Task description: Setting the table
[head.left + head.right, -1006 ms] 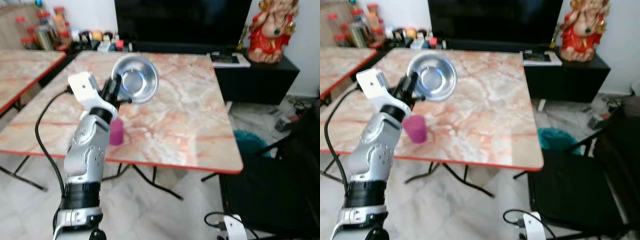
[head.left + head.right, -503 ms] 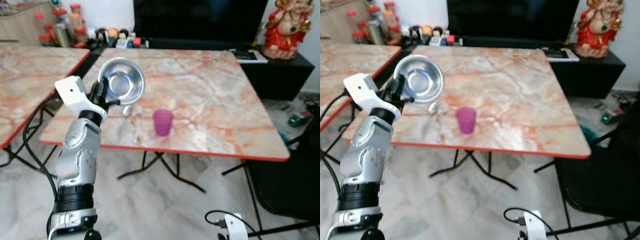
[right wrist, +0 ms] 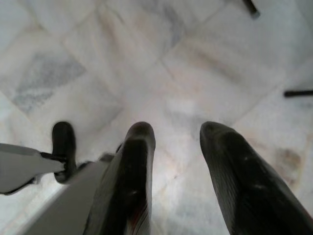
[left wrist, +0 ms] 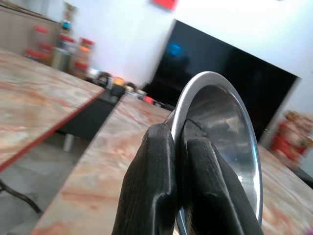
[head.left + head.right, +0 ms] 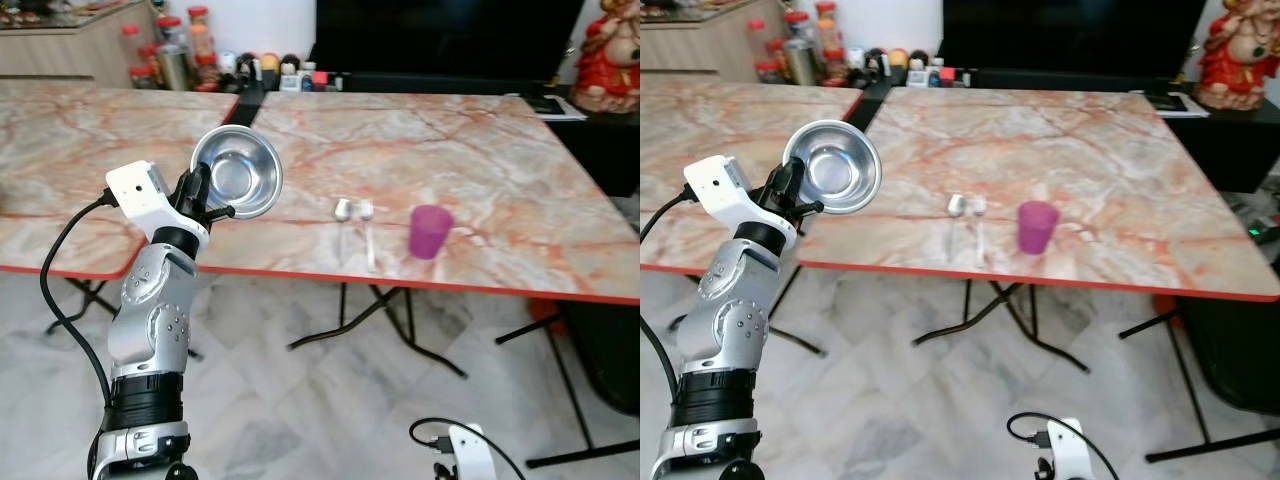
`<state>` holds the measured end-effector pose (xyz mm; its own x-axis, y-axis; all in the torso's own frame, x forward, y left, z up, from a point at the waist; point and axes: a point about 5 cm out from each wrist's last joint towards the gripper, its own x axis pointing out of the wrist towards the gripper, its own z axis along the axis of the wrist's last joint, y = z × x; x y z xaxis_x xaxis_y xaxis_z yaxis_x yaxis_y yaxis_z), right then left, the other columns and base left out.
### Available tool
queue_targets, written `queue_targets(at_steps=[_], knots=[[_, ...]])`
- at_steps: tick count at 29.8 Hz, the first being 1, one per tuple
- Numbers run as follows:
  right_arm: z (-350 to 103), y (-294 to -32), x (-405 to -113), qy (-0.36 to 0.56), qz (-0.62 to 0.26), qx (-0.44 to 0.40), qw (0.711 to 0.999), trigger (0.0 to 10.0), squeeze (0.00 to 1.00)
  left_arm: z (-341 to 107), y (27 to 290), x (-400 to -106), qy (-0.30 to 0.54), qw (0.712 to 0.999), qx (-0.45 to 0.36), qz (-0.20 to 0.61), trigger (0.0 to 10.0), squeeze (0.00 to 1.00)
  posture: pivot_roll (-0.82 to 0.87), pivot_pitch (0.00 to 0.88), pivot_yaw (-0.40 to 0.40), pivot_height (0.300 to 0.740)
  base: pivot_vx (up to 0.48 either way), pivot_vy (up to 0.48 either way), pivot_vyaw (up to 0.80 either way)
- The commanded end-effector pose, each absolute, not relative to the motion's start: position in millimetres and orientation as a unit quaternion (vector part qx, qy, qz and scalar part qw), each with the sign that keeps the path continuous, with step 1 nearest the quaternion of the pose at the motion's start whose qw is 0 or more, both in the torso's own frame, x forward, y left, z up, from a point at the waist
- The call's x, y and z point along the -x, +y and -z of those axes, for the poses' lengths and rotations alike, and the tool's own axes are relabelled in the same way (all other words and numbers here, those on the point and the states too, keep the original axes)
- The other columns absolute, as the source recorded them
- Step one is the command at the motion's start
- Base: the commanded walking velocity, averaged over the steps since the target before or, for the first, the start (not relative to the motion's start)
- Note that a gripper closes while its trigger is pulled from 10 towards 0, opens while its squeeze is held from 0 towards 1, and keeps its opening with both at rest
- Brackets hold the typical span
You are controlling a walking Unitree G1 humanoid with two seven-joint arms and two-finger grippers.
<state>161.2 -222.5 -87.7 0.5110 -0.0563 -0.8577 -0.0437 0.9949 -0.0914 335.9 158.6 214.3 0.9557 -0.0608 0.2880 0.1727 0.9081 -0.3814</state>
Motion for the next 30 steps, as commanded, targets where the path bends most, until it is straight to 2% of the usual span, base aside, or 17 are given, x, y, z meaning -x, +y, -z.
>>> queue_targets(at_steps=[1,14,18,30], knots=[[87.3,-217.9,-164.3,0.49,0.001,0.044,0.871,10.0,0.0,-218.1,165.4,-334.8,-0.145,0.968,0.197,0.051,10.0,0.0,0.03,0.0,-0.014,0.74,0.0,0.476,0.0],[87.6,-217.0,-163.9,0.489,0.0,0.043,0.871,10.0,0.0,-183.3,177.1,-333.8,-0.097,0.977,0.189,0.029,10.0,0.0,0.02,0.0,-0.007,0.74,0.0,0.476,0.0],[88.2,-215.1,-163.3,0.487,0.002,0.039,0.872,10.0,0.0,-149.5,198.1,-330.1,-0.047,0.984,0.171,-0.003,10.0,0.0,0.03,0.0,0.007,0.74,0.0,0.476,0.0],[89.4,-213.4,-160.7,0.487,0.003,0.037,0.873,10.0,0.0,-89.1,221.7,-313.7,0.044,0.987,0.149,-0.05,10.0,0.0,0.04,0.0,0.018,0.74,0.0,0.476,0.0]])
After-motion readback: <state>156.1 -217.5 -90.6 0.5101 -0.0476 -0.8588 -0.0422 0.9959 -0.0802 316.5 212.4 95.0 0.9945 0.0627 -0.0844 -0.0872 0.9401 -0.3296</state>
